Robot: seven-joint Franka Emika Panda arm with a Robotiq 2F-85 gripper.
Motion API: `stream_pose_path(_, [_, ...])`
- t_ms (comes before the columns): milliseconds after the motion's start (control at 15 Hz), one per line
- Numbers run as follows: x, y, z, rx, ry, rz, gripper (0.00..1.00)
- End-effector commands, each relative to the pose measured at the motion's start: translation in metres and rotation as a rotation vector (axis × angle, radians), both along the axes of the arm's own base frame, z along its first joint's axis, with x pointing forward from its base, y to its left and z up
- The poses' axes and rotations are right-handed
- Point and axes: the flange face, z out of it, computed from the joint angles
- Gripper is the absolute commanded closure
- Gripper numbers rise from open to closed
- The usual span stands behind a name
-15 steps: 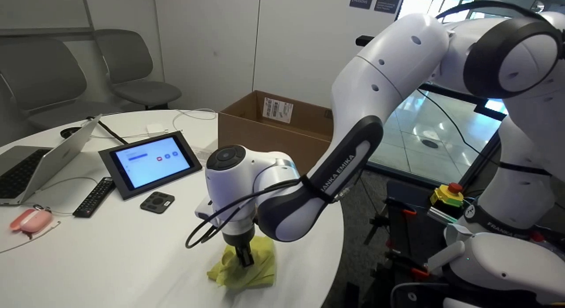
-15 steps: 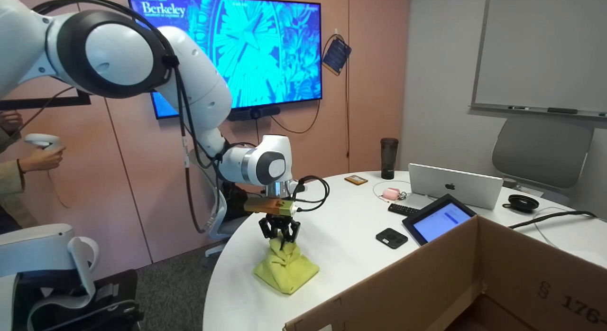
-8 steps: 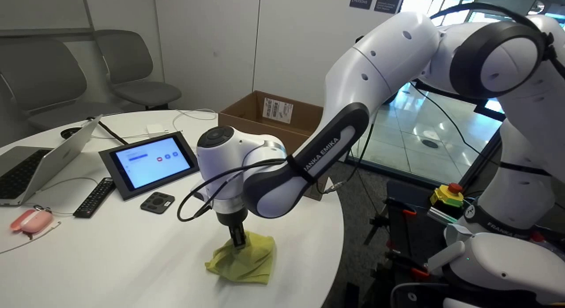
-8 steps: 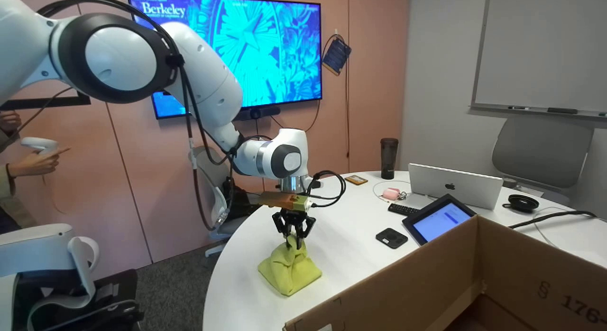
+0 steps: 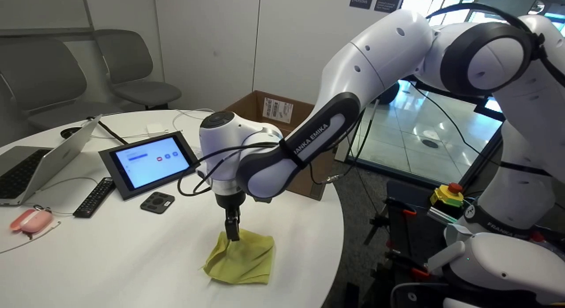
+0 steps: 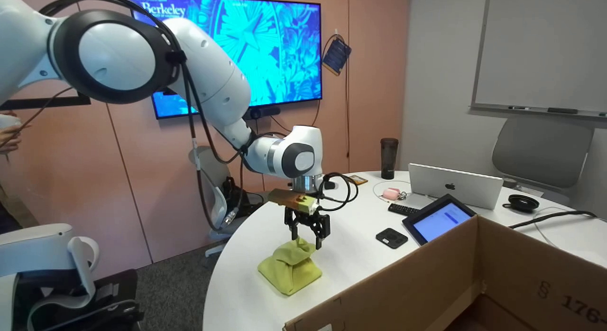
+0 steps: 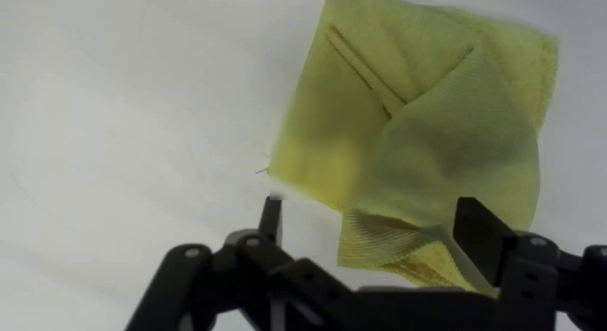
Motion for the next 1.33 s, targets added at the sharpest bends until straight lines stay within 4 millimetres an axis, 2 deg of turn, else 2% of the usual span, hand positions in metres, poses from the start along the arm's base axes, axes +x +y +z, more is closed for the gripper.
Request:
stream_pose_path(0, [-0.006,-0.012,0.029,0.044,-0.031,-0.164,0.00])
stream_pose_path(333, [-0.044,-0.010,0.035,0.095,0.012,-0.246,0.00])
stream_pose_path(733, [-0.090,0.008,0.010,0.123,0.036,-0.173,0.00])
stream_pose_path(1000, [-0.104,0.021,-0.010,0.142,-0.015,-0.153,0.00])
stream_pose_path(1267, [-0.103,0.028,-0.025,0.149,-0.053,-0.150,0.00])
